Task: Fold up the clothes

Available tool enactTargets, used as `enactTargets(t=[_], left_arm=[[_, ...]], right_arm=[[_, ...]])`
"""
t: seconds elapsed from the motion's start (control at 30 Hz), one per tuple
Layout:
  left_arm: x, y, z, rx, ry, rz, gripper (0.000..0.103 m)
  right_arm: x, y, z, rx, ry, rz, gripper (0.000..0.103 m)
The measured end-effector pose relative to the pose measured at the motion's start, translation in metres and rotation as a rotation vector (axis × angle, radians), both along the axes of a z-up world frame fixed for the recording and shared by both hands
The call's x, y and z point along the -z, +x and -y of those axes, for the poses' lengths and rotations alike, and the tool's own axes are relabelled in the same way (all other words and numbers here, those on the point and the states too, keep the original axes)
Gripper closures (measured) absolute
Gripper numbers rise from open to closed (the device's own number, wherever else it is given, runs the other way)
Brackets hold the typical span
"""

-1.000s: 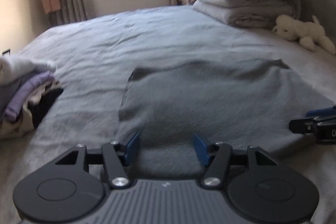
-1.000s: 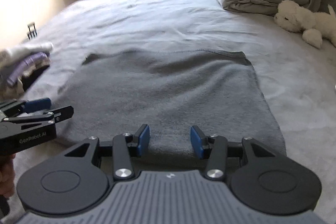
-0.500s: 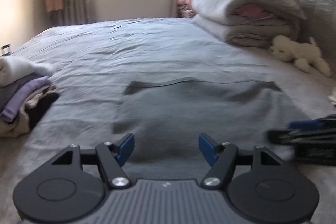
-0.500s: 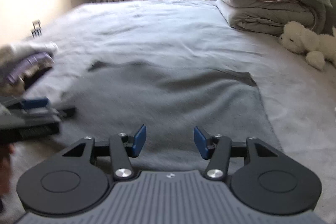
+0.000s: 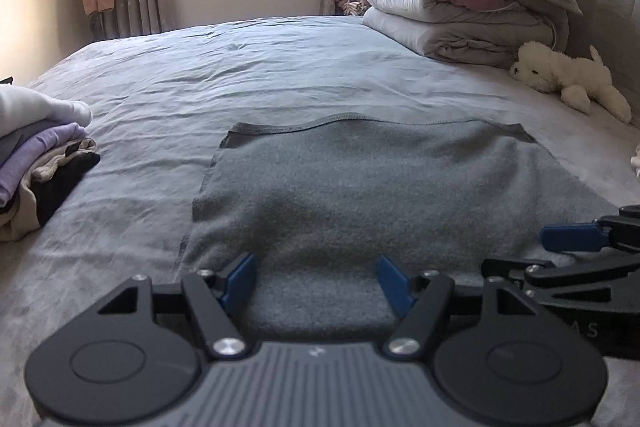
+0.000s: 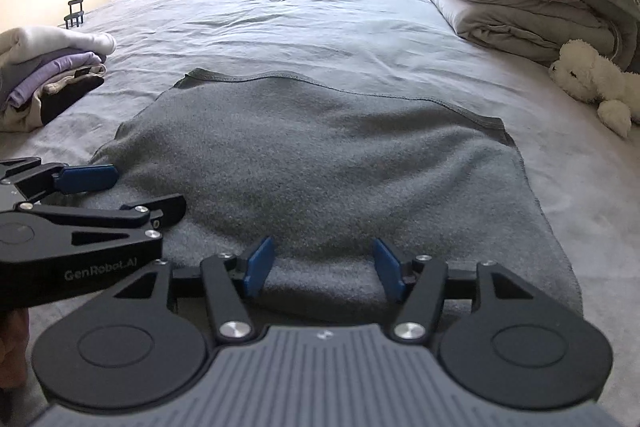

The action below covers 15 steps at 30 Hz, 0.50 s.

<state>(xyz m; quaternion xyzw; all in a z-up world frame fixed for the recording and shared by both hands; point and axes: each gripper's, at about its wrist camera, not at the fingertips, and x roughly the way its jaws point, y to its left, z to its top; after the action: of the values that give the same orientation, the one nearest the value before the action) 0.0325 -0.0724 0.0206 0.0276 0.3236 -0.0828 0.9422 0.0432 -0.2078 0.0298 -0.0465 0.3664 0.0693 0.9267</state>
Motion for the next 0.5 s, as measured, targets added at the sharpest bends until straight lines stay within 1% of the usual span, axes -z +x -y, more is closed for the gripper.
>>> enactTargets(t=[0.1,0.2,0.27,0.37,0.5], left_arm=[[0.001,-0.003,0.003,0.015,-0.002,0.001,0.033],[0.004,-0.001,0.001,0.007,-0.004,-0.008,0.033],[0.003,0.001,-0.003,-0.005,-0.011,-0.015,0.033],[0.002,0.001,-0.007,-0.011,-0.008,-0.014,0.033],[0.0,0.003,-0.009,-0.022,0.02,-0.019,0.033]], right_arm=[[-0.005,-0.002,0.0,0.003,0.013,-0.003,0.042],[-0.002,0.0,0.002,0.0,0.008,-0.022,0.041],[0.001,0.003,0.006,0.002,0.005,-0.036,0.034],[-0.001,0.005,0.014,0.009,0.008,-0.051,0.034],[-0.003,0.005,0.031,0.037,0.024,-0.075,0.034]])
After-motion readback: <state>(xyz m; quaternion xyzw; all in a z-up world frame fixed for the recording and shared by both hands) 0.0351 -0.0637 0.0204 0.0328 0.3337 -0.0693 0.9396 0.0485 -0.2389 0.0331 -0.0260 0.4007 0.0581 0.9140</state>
